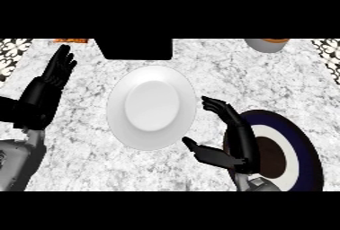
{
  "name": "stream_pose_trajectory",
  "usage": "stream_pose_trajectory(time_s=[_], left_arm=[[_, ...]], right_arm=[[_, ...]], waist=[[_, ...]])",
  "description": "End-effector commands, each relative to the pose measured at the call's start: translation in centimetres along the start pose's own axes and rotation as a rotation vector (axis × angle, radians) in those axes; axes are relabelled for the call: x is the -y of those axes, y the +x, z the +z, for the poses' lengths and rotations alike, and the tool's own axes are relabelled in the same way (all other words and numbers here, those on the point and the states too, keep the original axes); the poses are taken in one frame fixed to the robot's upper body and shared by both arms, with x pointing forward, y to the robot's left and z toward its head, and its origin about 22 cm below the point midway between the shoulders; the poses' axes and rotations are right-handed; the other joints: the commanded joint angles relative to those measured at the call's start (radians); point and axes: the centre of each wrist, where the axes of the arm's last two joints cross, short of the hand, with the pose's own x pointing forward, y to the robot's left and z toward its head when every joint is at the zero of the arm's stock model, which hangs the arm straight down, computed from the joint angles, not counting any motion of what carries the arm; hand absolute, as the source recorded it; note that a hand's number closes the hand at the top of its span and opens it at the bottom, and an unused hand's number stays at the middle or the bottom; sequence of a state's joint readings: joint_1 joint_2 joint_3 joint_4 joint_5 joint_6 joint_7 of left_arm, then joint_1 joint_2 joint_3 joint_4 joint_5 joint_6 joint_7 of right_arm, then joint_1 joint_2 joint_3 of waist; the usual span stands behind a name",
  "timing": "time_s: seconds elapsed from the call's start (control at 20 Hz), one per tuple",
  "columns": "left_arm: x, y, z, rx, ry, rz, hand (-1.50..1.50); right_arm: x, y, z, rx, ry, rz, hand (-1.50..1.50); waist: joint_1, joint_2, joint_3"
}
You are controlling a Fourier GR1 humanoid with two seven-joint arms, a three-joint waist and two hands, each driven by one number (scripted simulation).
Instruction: Pick the cupcake from the plate and place it in the plate
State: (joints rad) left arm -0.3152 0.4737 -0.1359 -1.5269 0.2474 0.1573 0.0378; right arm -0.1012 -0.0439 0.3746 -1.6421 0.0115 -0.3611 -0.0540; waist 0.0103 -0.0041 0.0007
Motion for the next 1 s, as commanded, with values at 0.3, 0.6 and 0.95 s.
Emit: stream_pose_trajectory(time_s=[0.3, 0.6, 0.95], left_arm=[[-1.2, 0.3, 1.5, -0.014, 0.006, -0.002, 0.0], [-1.2, 0.4, 1.3, -0.001, 0.009, 0.002, 0.0], [-1.0, 0.7, 0.7, -0.005, -0.005, -0.007, 0.0]], right_arm=[[3.8, 4.6, 1.8, 0.082, -0.096, 0.146, -1.5], [8.6, 7.3, 1.3, -0.217, 0.034, 0.48, -1.5], [10.1, 11.2, 0.7, -0.523, 0.324, 0.731, -1.5]], waist=[[-0.017, 0.001, -0.001], [-0.022, -0.001, -0.005], [-0.01, 0.006, -0.005]])
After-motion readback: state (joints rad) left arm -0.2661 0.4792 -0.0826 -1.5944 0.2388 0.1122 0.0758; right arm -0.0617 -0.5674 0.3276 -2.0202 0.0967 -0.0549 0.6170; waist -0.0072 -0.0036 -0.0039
